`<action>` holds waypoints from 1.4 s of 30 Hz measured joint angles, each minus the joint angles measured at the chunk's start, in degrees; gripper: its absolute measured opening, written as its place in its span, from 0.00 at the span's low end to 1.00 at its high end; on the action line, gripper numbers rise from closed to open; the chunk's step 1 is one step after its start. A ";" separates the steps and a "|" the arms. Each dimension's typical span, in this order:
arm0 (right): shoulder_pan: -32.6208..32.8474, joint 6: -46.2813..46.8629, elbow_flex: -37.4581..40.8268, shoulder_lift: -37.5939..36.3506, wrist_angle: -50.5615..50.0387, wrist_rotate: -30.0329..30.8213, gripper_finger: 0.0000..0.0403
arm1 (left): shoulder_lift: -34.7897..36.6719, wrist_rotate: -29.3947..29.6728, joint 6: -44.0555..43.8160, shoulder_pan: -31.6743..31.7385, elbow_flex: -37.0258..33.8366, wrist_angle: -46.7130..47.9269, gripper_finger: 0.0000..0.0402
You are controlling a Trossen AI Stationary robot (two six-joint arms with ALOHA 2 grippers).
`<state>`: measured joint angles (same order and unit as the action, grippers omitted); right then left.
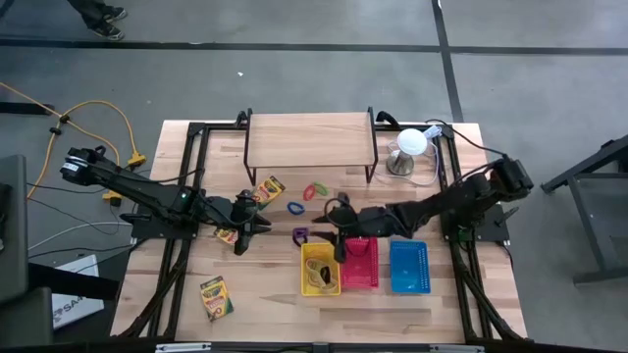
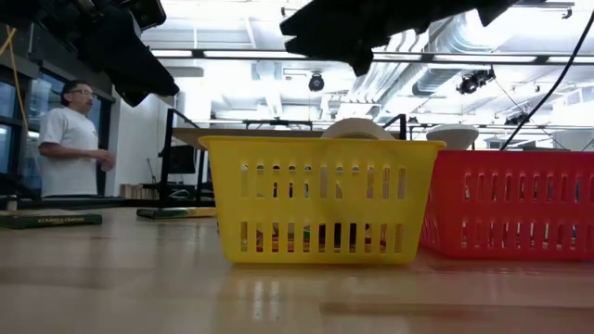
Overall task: Pick & Place Office Desk Supplies
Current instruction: Put the bottom crayon box into the red bin
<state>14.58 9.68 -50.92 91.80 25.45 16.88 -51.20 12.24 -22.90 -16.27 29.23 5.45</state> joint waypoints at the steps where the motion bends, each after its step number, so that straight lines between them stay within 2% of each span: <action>1: -0.28 -0.07 0.04 -0.41 -0.97 -0.07 0.35 | 0.00 0.00 0.00 0.01 0.00 -0.12 0.18; 17: -1.49 -0.95 0.09 -0.69 -2.77 -1.03 0.35 | 0.00 0.01 0.00 0.00 0.00 -0.98 0.18; 32: -9.78 -0.97 0.09 -1.08 -5.97 -0.90 0.35 | -0.01 0.01 0.00 0.01 0.00 -1.69 0.18; 42: -12.16 -0.97 0.09 -1.08 -5.98 -0.94 0.35 | 0.00 0.01 0.00 0.02 0.00 -1.68 0.18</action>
<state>2.42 8.71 -50.83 90.72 19.47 15.94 -51.20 12.25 -22.90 -16.25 29.23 3.77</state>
